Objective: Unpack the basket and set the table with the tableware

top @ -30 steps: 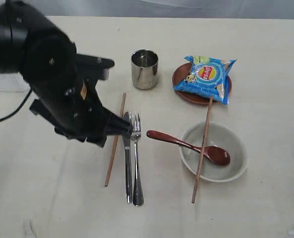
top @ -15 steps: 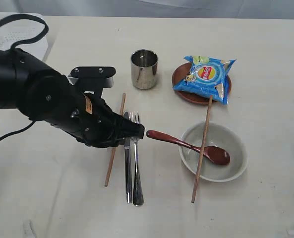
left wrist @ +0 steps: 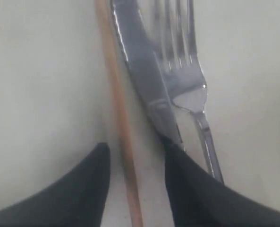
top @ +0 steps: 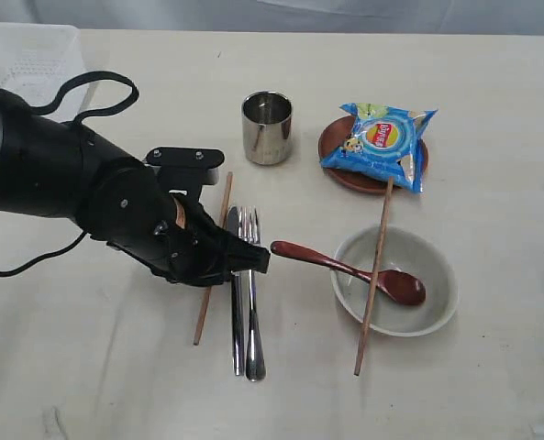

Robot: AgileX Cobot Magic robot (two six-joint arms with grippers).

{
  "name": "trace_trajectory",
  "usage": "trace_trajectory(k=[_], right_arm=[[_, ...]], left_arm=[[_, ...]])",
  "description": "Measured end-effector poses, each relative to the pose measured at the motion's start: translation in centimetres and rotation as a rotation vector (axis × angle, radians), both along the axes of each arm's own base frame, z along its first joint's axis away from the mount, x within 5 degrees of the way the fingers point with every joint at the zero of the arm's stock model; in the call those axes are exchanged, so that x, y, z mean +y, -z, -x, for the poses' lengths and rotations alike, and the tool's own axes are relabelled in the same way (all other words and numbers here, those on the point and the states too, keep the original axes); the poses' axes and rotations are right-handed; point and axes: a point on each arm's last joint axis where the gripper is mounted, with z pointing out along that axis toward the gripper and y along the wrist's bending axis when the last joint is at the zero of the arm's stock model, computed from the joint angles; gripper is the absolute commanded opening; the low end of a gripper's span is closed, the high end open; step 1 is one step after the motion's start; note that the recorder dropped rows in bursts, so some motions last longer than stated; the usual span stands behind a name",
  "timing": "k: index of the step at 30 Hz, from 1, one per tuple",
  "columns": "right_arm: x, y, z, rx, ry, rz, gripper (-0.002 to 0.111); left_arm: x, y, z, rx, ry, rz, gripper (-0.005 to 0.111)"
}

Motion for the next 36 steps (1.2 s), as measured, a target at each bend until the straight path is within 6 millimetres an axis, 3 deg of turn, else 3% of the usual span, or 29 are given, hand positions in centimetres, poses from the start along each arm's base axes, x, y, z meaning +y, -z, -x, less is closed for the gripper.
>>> trace_trajectory(k=[2, 5, 7, 16, 25, 36], right_arm=[[0.0, 0.0, 0.0, 0.000, 0.000, 0.000, 0.000], [0.0, 0.0, 0.0, 0.000, 0.000, 0.000, 0.000], [0.0, 0.0, 0.0, 0.000, 0.000, 0.000, 0.000], [0.0, 0.0, 0.0, 0.000, 0.000, 0.000, 0.000], [0.0, 0.0, 0.0, 0.000, 0.000, 0.000, 0.000], [0.0, 0.0, 0.0, 0.000, 0.000, 0.000, 0.000]], left_arm=[[0.0, 0.0, 0.0, 0.001, 0.005, -0.005, 0.032], [0.2, 0.1, 0.0, -0.007, 0.036, -0.033, 0.009], [0.3, 0.2, 0.1, -0.007, 0.048, -0.045, 0.004], [0.8, 0.2, -0.2, -0.013, 0.071, -0.098, 0.004], [4.5, -0.6, -2.2, 0.034, -0.069, -0.142, 0.000], [5.3, -7.0, -1.7, -0.132, -0.087, -0.002, 0.000]])
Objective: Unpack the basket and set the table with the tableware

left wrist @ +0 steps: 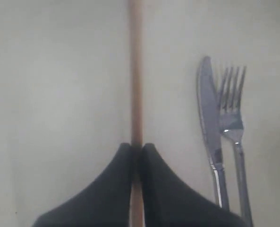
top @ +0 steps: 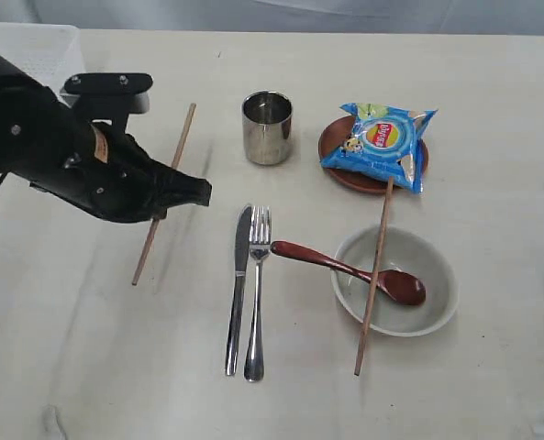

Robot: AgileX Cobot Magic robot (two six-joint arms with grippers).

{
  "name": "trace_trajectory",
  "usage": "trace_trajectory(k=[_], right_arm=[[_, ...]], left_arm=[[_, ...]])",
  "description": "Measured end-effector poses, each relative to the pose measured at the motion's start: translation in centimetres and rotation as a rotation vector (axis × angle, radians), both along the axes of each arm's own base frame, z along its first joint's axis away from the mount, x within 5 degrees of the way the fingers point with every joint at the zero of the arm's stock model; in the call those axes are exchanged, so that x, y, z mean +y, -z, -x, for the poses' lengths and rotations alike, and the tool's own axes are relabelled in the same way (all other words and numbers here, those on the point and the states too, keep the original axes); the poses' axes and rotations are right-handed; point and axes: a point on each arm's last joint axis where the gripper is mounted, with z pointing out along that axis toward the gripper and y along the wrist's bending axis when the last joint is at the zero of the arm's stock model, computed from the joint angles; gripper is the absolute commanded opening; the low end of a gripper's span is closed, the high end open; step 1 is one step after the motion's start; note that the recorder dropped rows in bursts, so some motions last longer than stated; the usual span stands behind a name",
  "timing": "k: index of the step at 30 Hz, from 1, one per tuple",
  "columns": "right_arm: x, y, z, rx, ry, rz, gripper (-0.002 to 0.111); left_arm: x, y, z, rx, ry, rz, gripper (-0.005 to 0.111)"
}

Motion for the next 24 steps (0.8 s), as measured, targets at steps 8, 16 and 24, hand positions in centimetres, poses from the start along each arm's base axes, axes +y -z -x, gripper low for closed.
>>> trace_trajectory(k=[8, 16, 24], right_arm=[[0.0, 0.0, 0.0, 0.000, 0.000, 0.000, 0.000], [0.0, 0.0, 0.0, 0.000, 0.000, 0.000, 0.000], [0.0, 0.0, 0.0, 0.000, 0.000, 0.000, 0.000]], left_arm=[[-1.2, -4.3, 2.6, -0.059, 0.086, 0.123, 0.000], [-8.1, -7.0, 5.4, -0.048, 0.264, 0.219, 0.000], [-15.2, -4.4, 7.6, 0.067, 0.349, 0.205, 0.000]])
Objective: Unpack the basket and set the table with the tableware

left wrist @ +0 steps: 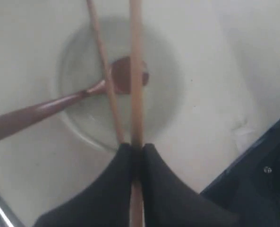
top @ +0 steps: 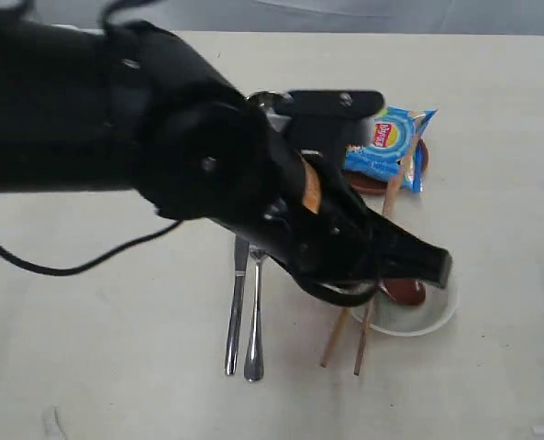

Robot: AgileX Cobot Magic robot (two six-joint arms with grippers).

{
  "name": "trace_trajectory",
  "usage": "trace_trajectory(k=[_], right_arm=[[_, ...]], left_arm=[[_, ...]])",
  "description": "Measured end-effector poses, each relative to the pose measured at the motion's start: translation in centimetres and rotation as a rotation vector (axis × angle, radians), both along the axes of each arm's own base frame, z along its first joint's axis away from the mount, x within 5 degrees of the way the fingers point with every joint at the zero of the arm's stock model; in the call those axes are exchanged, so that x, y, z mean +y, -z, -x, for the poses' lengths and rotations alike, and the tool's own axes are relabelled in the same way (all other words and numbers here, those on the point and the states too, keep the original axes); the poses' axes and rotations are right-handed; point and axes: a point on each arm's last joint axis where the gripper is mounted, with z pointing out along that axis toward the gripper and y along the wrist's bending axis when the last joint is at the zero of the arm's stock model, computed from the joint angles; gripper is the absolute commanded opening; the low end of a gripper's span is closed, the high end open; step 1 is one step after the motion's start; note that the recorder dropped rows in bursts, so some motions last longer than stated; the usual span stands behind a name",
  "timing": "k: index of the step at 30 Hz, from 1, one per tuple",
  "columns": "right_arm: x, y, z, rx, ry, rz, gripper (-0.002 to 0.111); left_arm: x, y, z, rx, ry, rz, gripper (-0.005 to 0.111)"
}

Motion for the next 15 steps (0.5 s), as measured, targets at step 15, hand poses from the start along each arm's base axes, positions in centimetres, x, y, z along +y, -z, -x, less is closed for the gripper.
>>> trace_trajectory(k=[15], right_arm=[[0.0, 0.0, 0.0, 0.000, 0.000, 0.000, 0.000]], left_arm=[[-4.7, 4.4, -0.9, 0.175, -0.134, 0.008, 0.000]])
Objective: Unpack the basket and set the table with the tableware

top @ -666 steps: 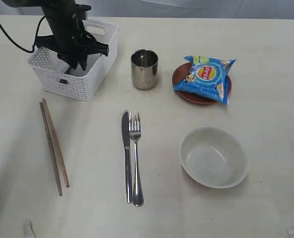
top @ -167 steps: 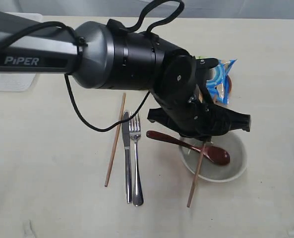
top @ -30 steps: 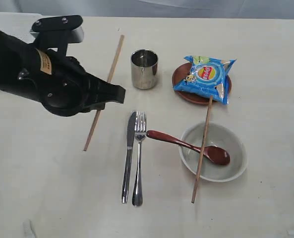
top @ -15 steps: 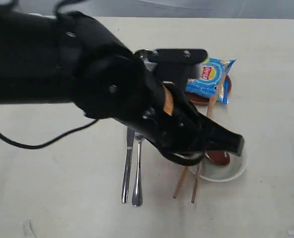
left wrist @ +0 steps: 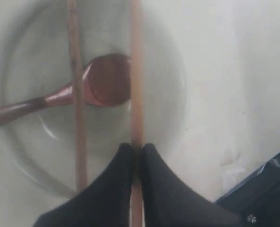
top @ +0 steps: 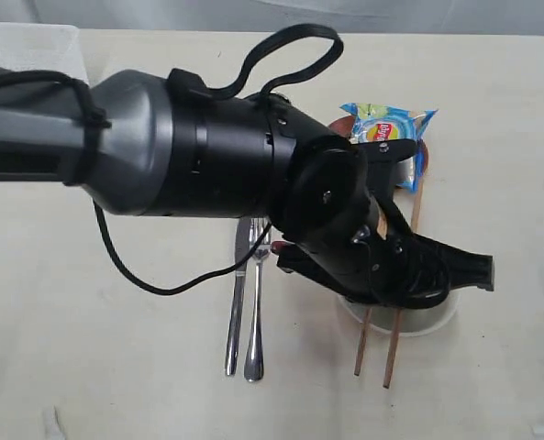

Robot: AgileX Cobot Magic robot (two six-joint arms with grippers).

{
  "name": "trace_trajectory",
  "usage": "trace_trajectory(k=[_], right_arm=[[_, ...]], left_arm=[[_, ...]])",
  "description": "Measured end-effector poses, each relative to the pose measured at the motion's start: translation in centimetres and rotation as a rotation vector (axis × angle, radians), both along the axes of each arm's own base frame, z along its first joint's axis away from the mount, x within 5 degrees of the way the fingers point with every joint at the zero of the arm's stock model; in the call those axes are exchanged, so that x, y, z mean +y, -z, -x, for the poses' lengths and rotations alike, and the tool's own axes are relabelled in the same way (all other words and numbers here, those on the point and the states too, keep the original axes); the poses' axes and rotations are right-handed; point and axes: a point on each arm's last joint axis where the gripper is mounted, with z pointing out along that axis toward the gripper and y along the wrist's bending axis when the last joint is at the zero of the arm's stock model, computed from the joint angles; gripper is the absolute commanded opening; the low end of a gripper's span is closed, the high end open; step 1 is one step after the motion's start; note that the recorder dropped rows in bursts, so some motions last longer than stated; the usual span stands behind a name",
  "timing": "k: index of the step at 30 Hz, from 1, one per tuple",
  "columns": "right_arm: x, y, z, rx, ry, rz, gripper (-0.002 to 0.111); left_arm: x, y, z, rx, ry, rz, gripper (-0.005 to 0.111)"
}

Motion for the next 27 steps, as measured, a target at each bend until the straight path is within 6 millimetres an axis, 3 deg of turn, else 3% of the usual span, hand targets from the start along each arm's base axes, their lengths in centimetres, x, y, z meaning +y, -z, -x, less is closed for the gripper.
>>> trace_trajectory(k=[5, 13, 24, 27], right_arm=[[0.0, 0.0, 0.0, 0.000, 0.000, 0.000, 0.000], [0.0, 0.0, 0.0, 0.000, 0.000, 0.000, 0.000], [0.0, 0.0, 0.0, 0.000, 0.000, 0.000, 0.000], [0.0, 0.0, 0.0, 0.000, 0.000, 0.000, 0.000]], left_arm=[[-0.2, -0.1, -0.1, 0.013, -0.046, 0.026, 0.000], [-0.3, 1.6, -0.1, 0.040, -0.042, -0.027, 0.000], [-0.4, 1.5, -0.2, 0.032, -0.044, -0.018, 0.000], [-0.4, 1.5, -0.2, 0.030, -0.042, -0.018, 0.006]])
